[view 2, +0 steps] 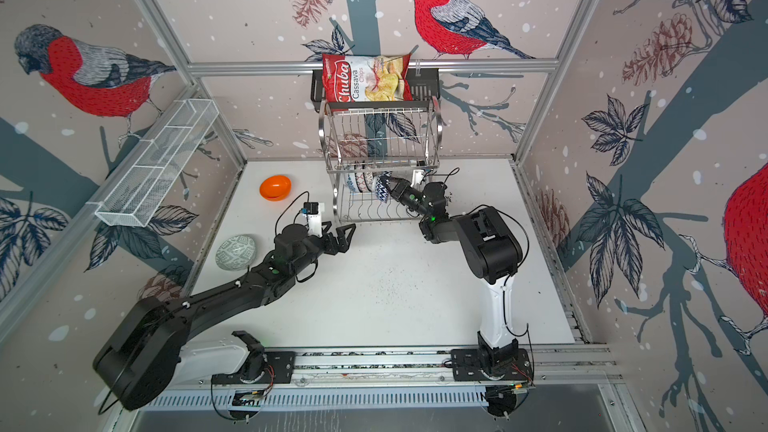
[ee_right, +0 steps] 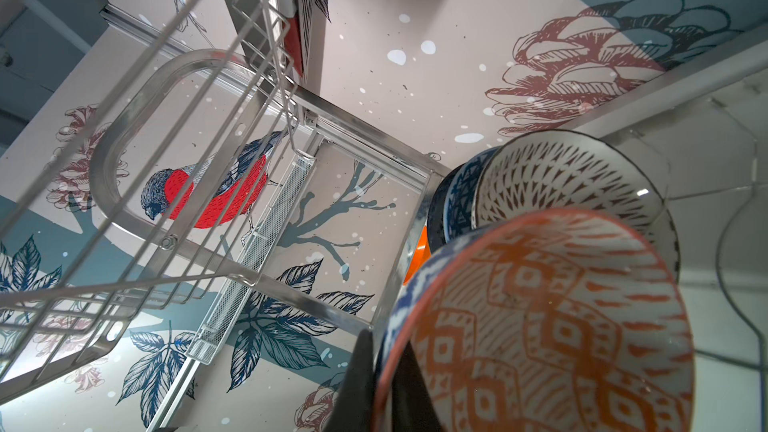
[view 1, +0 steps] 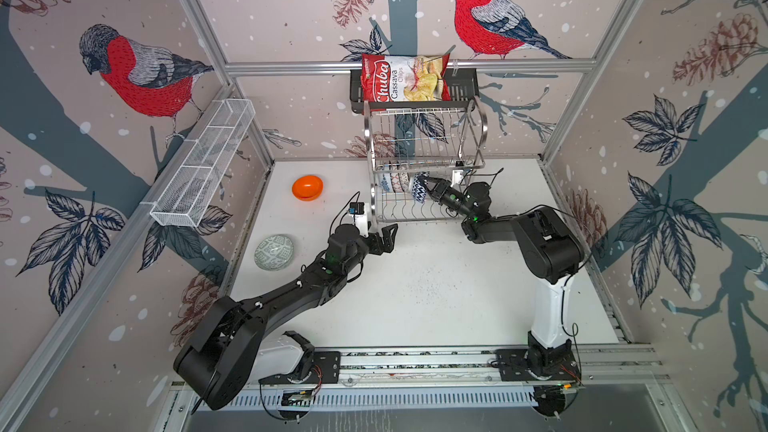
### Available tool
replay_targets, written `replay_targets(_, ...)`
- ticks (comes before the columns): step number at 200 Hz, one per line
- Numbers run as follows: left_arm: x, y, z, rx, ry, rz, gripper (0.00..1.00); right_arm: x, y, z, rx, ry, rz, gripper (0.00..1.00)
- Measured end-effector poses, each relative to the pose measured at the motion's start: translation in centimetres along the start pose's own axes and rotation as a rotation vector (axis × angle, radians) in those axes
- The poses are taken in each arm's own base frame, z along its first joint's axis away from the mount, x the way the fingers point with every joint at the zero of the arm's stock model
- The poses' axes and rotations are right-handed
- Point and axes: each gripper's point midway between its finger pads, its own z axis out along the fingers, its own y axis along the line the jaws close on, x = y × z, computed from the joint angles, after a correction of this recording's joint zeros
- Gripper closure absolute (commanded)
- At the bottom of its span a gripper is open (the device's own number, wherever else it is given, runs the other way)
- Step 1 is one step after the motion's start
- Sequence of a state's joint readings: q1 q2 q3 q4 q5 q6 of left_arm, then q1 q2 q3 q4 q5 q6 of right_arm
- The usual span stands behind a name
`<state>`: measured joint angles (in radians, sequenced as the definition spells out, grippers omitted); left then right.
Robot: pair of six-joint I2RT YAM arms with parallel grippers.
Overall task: Load the bowls into the dish rack
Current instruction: 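Push the orange-patterned bowl with the right gripper against the standing bowls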
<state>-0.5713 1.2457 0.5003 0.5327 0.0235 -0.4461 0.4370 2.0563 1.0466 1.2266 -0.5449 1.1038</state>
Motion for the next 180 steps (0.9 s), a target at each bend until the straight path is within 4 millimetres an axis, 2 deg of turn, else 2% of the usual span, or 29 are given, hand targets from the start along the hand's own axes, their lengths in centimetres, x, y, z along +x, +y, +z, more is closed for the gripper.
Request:
replay_targets(55,-0.1,0.0,0.0,0.000,-0.001,0.000,0.02,-0.1,0.1,0.7,-0.009,-0.008,-0.004,0.94)
replay_targets(81,-0.1,0.0,0.0,-0.001,-0.001,0.000,0.02,-0.2,0.3,1.0,-0.020,-0.002,-0.016,0.90)
replay_targets(180,0.1,0.1,0.0,-0.007,0.010,0.000,0.02,-0.2,0.7,2.0,-0.029,0.020,-0.109,0.90)
